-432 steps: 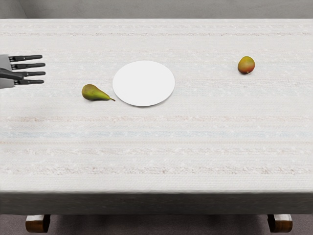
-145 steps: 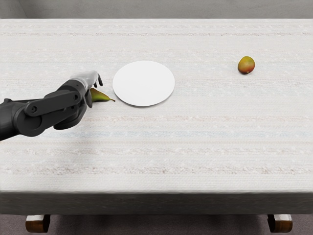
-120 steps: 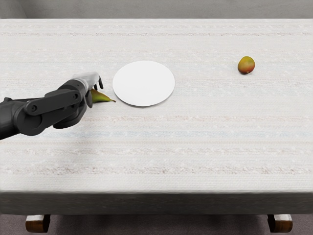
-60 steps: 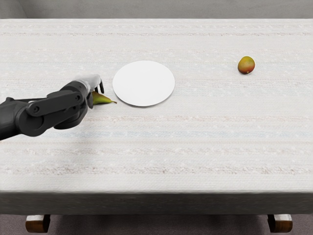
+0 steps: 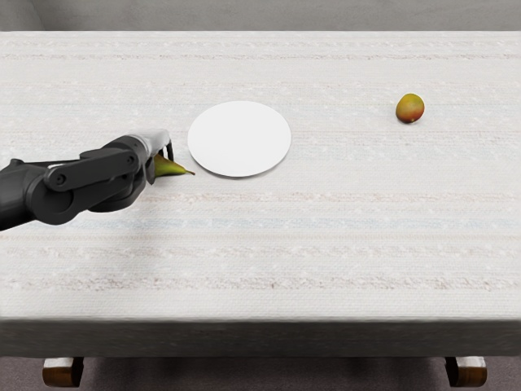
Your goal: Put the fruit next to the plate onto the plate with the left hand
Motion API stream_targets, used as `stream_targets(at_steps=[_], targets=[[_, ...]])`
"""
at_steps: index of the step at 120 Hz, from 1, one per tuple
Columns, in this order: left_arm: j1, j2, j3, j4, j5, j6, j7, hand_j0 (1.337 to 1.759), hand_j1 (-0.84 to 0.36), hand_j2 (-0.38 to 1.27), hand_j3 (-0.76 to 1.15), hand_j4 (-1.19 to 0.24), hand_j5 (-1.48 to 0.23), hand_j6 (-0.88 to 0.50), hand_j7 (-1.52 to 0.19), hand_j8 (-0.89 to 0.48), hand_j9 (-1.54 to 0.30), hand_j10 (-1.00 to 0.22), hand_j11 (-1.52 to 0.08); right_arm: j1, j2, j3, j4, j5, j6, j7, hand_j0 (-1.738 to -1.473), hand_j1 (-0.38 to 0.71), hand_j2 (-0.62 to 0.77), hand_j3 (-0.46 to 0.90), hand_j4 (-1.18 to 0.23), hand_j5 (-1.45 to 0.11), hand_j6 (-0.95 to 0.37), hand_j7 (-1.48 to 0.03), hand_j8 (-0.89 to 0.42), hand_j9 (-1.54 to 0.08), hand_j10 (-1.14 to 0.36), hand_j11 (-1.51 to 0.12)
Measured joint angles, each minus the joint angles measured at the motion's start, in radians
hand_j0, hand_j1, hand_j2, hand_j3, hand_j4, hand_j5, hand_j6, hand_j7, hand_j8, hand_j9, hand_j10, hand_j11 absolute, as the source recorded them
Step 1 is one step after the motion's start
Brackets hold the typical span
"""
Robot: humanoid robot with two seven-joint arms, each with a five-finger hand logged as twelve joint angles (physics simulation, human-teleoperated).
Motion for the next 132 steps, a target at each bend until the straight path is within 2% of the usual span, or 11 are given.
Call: stream_targets(at_steps=[26, 34, 52, 63, 64, 66, 67, 76, 78, 111, 132], targets=[[0.001, 0.001, 0.001, 0.0, -0.028, -0.004, 0.0, 1.651, -0.27, 0.18, 0.0, -0.61, -0.71, -0.5, -0.76, -0.42, -0.81, -0.57, -0.8, 0.0, 0.0, 0.0, 0.0, 0.0, 0.0, 0.0, -1.658, -0.35, 0.0, 0.0, 0.0, 0.0, 0.0, 0.0, 0.0, 0.0, 0.0, 0.0], [0.004, 0.0, 0.001, 0.0, -0.029, -0.004, 0.0, 1.653, -0.27, 0.12, 0.03, -0.6, -0.72, -0.49, -0.77, -0.41, -0.82, -0.55, -0.82, 0.0, 0.0, 0.0, 0.0, 0.0, 0.0, 0.0, -1.658, -0.35, 0.0, 0.0, 0.0, 0.0, 0.0, 0.0, 0.0, 0.0, 0.0, 0.0], [0.001, 0.0, 0.002, 0.0, -0.034, -0.007, -0.001, 1.658, -0.24, 0.15, -0.15, -0.62, -0.75, -0.52, -0.77, -0.42, -0.83, -0.56, -0.83, 0.0, 0.0, 0.0, 0.0, 0.0, 0.0, 0.0, -1.658, -0.35, 0.0, 0.0, 0.0, 0.0, 0.0, 0.0, 0.0, 0.0, 0.0, 0.0], [0.003, 0.001, 0.002, 0.0, -0.037, -0.008, 0.0, 1.659, -0.22, 0.04, -0.04, -0.61, -0.77, -0.51, -0.77, -0.4, -0.85, -0.54, -0.86, 0.0, 0.0, 0.0, 0.0, -0.001, 0.0, 0.0, -1.658, -0.35, 0.0, 0.0, 0.0, 0.0, 0.0, 0.0, 0.0, 0.0, 0.0, 0.0], [0.002, 0.001, 0.003, 0.0, -0.044, -0.004, -0.005, 1.678, -0.22, 0.06, -0.08, -0.61, -0.76, -0.53, -0.76, -0.4, -0.85, -0.54, -0.86, 0.0, 0.0, 0.0, 0.0, -0.001, 0.0, 0.0, -1.658, -0.35, 0.0, 0.0, 0.0, 0.0, 0.0, 0.0, 0.0, 0.0, 0.0, 0.0], [0.001, 0.001, 0.003, 0.0, -0.048, -0.005, -0.004, 1.677, -0.23, 0.1, -0.13, -0.61, -0.77, -0.53, -0.75, -0.4, -0.86, -0.52, -0.87, 0.0, 0.0, 0.0, 0.0, 0.0, 0.0, 0.0, -1.658, -0.35, 0.0, 0.0, 0.0, 0.0, 0.0, 0.0, 0.0, 0.0, 0.0, 0.0], [0.0, 0.001, 0.003, 0.0, -0.05, -0.006, -0.004, 1.673, -0.24, 0.07, -0.03, -0.61, -0.78, -0.53, -0.75, -0.4, -0.86, -0.52, -0.87, 0.0, 0.0, 0.0, 0.0, 0.0, 0.0, 0.0, -1.658, -0.35, 0.0, 0.0, 0.0, 0.0, 0.0, 0.0, 0.0, 0.0, 0.0, 0.0], [-0.003, 0.002, 0.001, 0.001, -0.064, -0.01, 0.0, 1.67, -0.26, 0.16, -0.09, -0.6, -0.83, -0.53, -0.74, -0.38, -0.88, -0.51, -0.89, 0.0, 0.0, 0.0, 0.0, 0.0, 0.0, 0.0, -1.658, -0.35, 0.0, 0.0, 0.0, 0.0, 0.0, 0.0, 0.0, 0.0, 0.0, 0.0], [-0.008, 0.002, -0.001, 0.001, -0.068, -0.011, 0.0, 1.658, -0.26, 0.18, -0.08, -0.6, -0.84, -0.54, -0.76, -0.38, -0.89, -0.52, -0.89, 0.0, 0.0, 0.0, 0.0, 0.0, 0.0, 0.0, -1.658, -0.35, 0.0, 0.0, 0.0, 0.0, 0.0, 0.0, 0.0, 0.0, 0.0, 0.0], [-0.137, 0.037, -0.016, 0.003, -0.289, -0.01, 0.001, 1.65, -0.28, 0.15, -0.02, -0.57, -0.95, -0.46, -0.92, -0.33, -0.95, -0.45, -0.95, 0.0, 0.0, 0.0, 0.0, 0.0, 0.0, 0.0, -1.658, -0.35, 0.0, 0.0, 0.0, 0.0, 0.0, 0.0, 0.0, 0.0, 0.0, 0.0], [-0.164, 0.028, -0.048, 0.003, -0.366, -0.01, 0.0, 1.648, -0.32, 0.15, -0.01, -0.57, -0.96, -0.44, -0.95, -0.3, -0.96, -0.41, -0.96, 0.0, 0.0, 0.0, 0.0, 0.0, 0.0, 0.0, -1.658, -0.35, 0.0, 0.0, 0.0, 0.0, 0.0, 0.0, 0.0, 0.0, 0.0, 0.0]])
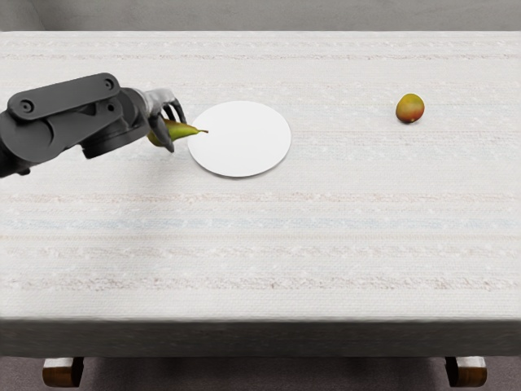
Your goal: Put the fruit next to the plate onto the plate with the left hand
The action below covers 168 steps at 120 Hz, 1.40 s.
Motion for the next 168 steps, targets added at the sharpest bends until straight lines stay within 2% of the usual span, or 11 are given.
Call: stream_targets(at_steps=[38, 55, 60, 70, 81, 94, 110, 117, 130, 143, 168], targets=[[-0.017, -0.129, -0.116, 0.0, -0.018, 0.0, 0.0, 1.647, -0.33, 0.17, 0.0, -0.58, -0.97, -0.44, -0.96, -0.3, -0.96, -0.4, -0.97, 0.0, 0.0, 0.0, 0.0, 0.0, 0.0, 0.0, -1.658, -0.35, 0.0, 0.0, 0.0, 0.0, 0.0, 0.0, 0.0, 0.0, 0.0, 0.0], [-0.014, -0.134, -0.14, 0.0, -0.018, 0.002, 0.0, 1.647, -0.33, 0.16, 0.0, -0.58, -0.96, -0.44, -0.95, -0.31, -0.95, -0.39, -0.96, 0.0, 0.0, 0.0, 0.0, 0.0, 0.0, 0.0, -1.658, -0.35, 0.0, 0.0, 0.0, 0.0, 0.0, 0.0, 0.0, 0.0, 0.0, 0.0], [-0.014, -0.134, -0.143, 0.0, -0.018, 0.004, -0.001, 1.648, -0.29, 0.14, 0.0, -0.55, -0.88, -0.44, -0.87, -0.32, -0.87, -0.4, -0.88, 0.0, 0.0, 0.0, 0.0, 0.0, 0.0, 0.0, -1.658, -0.35, 0.0, 0.0, 0.0, 0.0, 0.0, 0.0, 0.0, 0.0, 0.0, 0.0], [-0.011, -0.133, -0.166, 0.001, -0.019, 0.009, -0.001, 1.652, -0.1, 0.1, 0.0, -0.39, -0.61, -0.32, -0.61, -0.24, -0.61, -0.29, -0.62, 0.0, 0.0, 0.0, 0.0, 0.0, 0.0, 0.0, -1.658, -0.35, 0.0, 0.0, 0.0, 0.0, 0.0, 0.0, 0.0, 0.0, 0.0, 0.0], [-0.011, -0.132, -0.195, 0.004, -0.019, 0.012, -0.001, 1.654, 0.04, 0.07, 0.0, -0.27, -0.42, -0.22, -0.42, -0.17, -0.42, -0.2, -0.42, 0.0, 0.0, 0.0, 0.0, 0.0, 0.0, 0.0, -1.658, -0.35, 0.0, 0.0, 0.0, 0.0, 0.0, 0.0, 0.0, 0.0, 0.0, 0.0], [-0.008, -0.124, -0.245, 0.007, -0.036, 0.009, -0.001, 1.656, 0.14, 0.05, 0.0, -0.18, -0.27, -0.15, -0.27, -0.12, -0.27, -0.14, -0.27, 0.0, 0.0, 0.0, 0.0, 0.0, 0.0, 0.0, -1.658, -0.35, 0.0, 0.0, 0.0, 0.0, 0.0, 0.0, 0.0, 0.0, 0.0, 0.0], [0.004, -0.044, -0.272, 0.007, -0.191, -0.059, -0.001, 1.657, 0.21, 0.03, 0.0, -0.12, -0.17, -0.11, -0.17, -0.09, -0.17, -0.1, -0.17, 0.0, 0.0, 0.0, 0.0, 0.0, 0.0, 0.0, -1.658, -0.35, 0.0, 0.0, 0.0, 0.0, 0.0, 0.0, 0.0, 0.0, 0.0, 0.0], [0.039, 0.014, -0.303, 0.007, -0.278, -0.132, -0.001, 1.657, 0.23, 0.02, 0.0, -0.1, -0.15, -0.09, -0.15, -0.08, -0.15, -0.09, -0.15, 0.0, 0.0, 0.0, 0.0, 0.0, 0.0, 0.0, -1.658, -0.35, 0.0, 0.0, 0.0, 0.0, 0.0, 0.0, 0.0, 0.0, 0.0, 0.0], [0.183, 0.106, -0.44, 0.008, -0.452, -0.326, -0.004, 1.657, 0.25, 0.02, 0.0, -0.08, -0.11, -0.08, -0.11, -0.07, -0.11, -0.07, -0.11, 0.0, 0.0, 0.0, 0.0, 0.0, 0.0, 0.0, -1.658, -0.35, 0.0, 0.0, 0.0, 0.0, 0.0, 0.0, 0.0, 0.0, 0.0, 0.0], [0.252, 0.204, -0.54, 0.009, -0.625, -0.497, -0.006, 1.658, 0.27, 0.01, 0.0, -0.07, -0.09, -0.06, -0.09, -0.06, -0.09, -0.06, -0.09, 0.0, 0.0, 0.0, 0.0, 0.0, 0.0, 0.0, -1.658, -0.35, 0.0, 0.0, 0.0, 0.0, 0.0, 0.0, 0.0, 0.0, 0.0, 0.0], [0.367, 0.352, -0.588, 0.009, -0.847, -0.594, -0.008, 1.658, 0.3, 0.01, 0.0, -0.04, -0.05, -0.04, -0.05, -0.04, -0.05, -0.04, -0.05, 0.0, 0.0, 0.0, 0.0, 0.0, 0.0, 0.0, -1.658, -0.35, 0.0, 0.0, 0.0, 0.0, 0.0, 0.0, 0.0, 0.0, 0.0, 0.0]])
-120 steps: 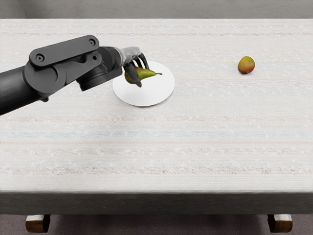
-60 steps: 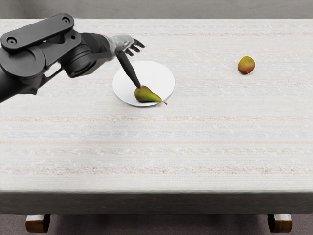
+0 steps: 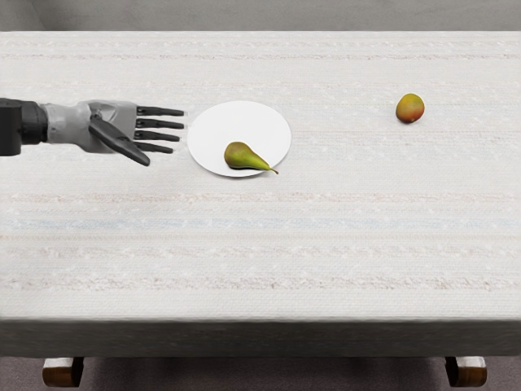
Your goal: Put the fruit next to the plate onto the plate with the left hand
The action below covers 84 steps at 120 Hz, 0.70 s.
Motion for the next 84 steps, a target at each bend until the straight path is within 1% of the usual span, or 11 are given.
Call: stream_targets(at_steps=[9, 18, 34, 84], targets=[[0.024, 0.07, -0.003, 0.0, -0.032, -0.008, 0.0, 1.658, 0.31, 0.01, 0.0, -0.03, -0.05, -0.03, -0.05, -0.03, -0.05, -0.03, -0.05, 0.0, 0.0, 0.0, 0.0, 0.0, 0.0, 0.0, -1.658, -0.35, 0.0, 0.0, 0.0, 0.0, 0.0, 0.0, 0.0, 0.0, 0.0, 0.0], [0.066, 0.13, -0.004, 0.0, -0.049, -0.012, 0.0, 1.658, 0.31, 0.01, 0.0, -0.03, -0.04, -0.03, -0.04, -0.03, -0.04, -0.03, -0.04, 0.0, 0.0, 0.0, 0.0, 0.0, 0.0, 0.0, -1.658, -0.35, 0.0, 0.0, 0.0, 0.0, 0.0, 0.0, 0.0, 0.0, 0.0, 0.0], [0.097, 0.223, -0.004, 0.0, -0.075, -0.015, 0.0, 1.658, 0.32, 0.01, 0.0, -0.02, -0.03, -0.02, -0.03, -0.02, -0.03, -0.02, -0.03, 0.0, 0.0, 0.0, 0.0, 0.0, 0.0, 0.0, -1.658, -0.35, 0.0, 0.0, 0.0, 0.0, 0.0, 0.0, 0.0, 0.0, 0.0, 0.0], [0.116, 0.273, -0.003, 0.001, -0.11, -0.016, 0.0, 1.658, 0.32, 0.0, 0.0, -0.02, -0.03, -0.02, -0.03, -0.02, -0.03, -0.02, -0.03, 0.0, 0.0, 0.0, 0.0, 0.0, 0.0, 0.0, -1.658, -0.35, 0.0, 0.0, 0.0, 0.0, 0.0, 0.0, 0.0, 0.0, 0.0, 0.0]])
